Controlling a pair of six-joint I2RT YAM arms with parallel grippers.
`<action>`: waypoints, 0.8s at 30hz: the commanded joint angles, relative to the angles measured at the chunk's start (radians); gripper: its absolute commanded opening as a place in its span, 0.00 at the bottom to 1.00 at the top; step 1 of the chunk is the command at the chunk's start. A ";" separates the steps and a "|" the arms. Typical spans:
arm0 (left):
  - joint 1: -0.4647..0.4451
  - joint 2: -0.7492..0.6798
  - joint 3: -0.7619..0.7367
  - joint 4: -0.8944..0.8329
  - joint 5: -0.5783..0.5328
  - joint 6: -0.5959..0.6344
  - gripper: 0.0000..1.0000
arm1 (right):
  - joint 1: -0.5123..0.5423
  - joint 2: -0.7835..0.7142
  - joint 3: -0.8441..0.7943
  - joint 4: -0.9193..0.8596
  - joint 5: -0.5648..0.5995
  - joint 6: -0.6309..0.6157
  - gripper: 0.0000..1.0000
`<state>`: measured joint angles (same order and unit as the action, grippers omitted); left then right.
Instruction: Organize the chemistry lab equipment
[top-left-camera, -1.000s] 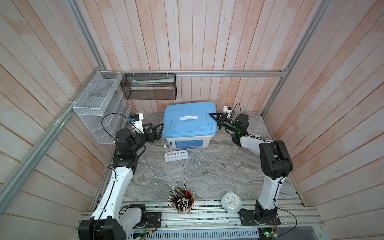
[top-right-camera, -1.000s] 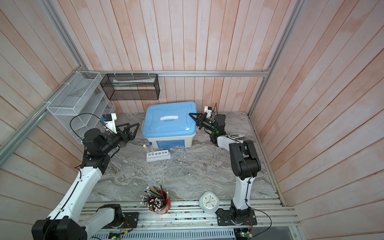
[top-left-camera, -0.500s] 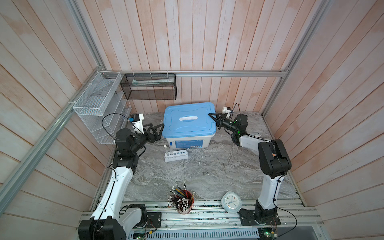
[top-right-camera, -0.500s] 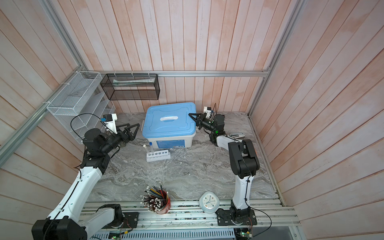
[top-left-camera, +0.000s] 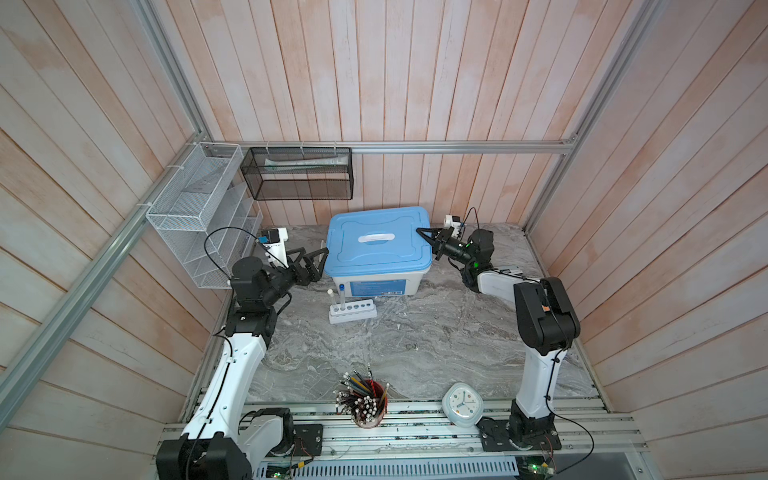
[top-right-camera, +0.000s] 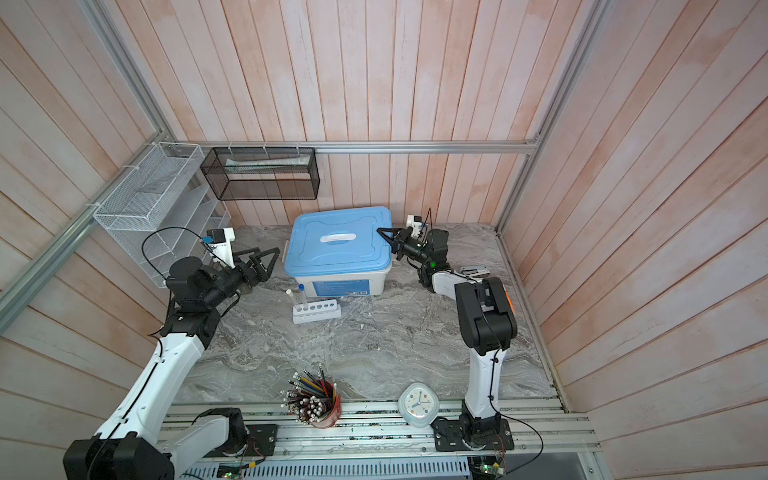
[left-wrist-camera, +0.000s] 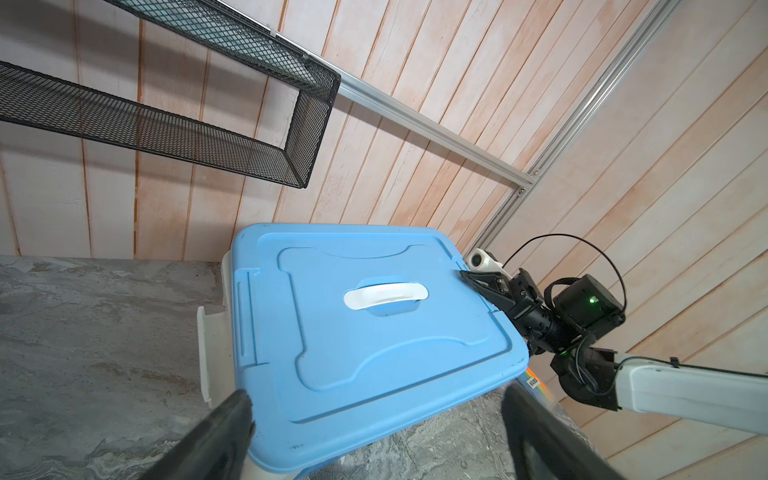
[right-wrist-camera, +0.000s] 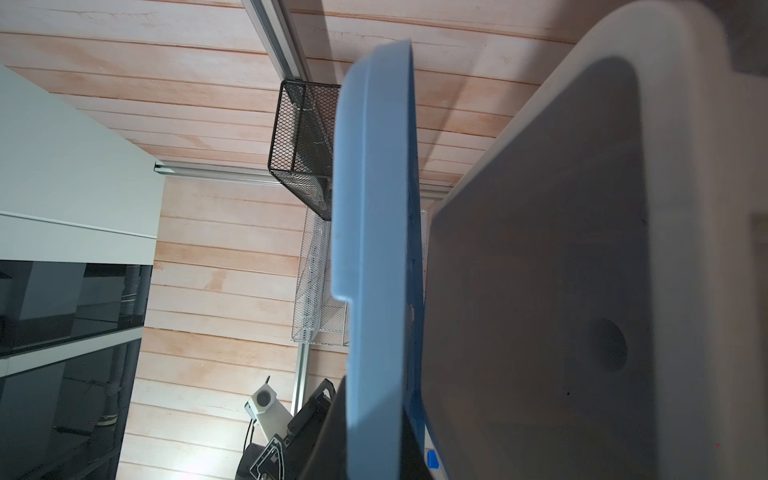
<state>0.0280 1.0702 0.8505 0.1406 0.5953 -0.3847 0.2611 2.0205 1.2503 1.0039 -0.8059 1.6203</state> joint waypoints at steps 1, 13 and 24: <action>0.006 -0.008 0.010 -0.015 0.004 0.024 0.95 | -0.005 0.019 0.023 0.083 0.003 0.019 0.00; 0.006 -0.008 0.018 -0.027 0.001 0.025 0.95 | -0.023 0.028 0.013 0.098 0.005 0.030 0.00; 0.006 0.000 0.030 -0.030 0.003 0.018 0.95 | -0.033 0.071 0.052 0.111 -0.025 0.043 0.00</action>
<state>0.0280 1.0702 0.8509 0.1184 0.5949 -0.3779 0.2317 2.0708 1.2549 1.0550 -0.8135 1.6600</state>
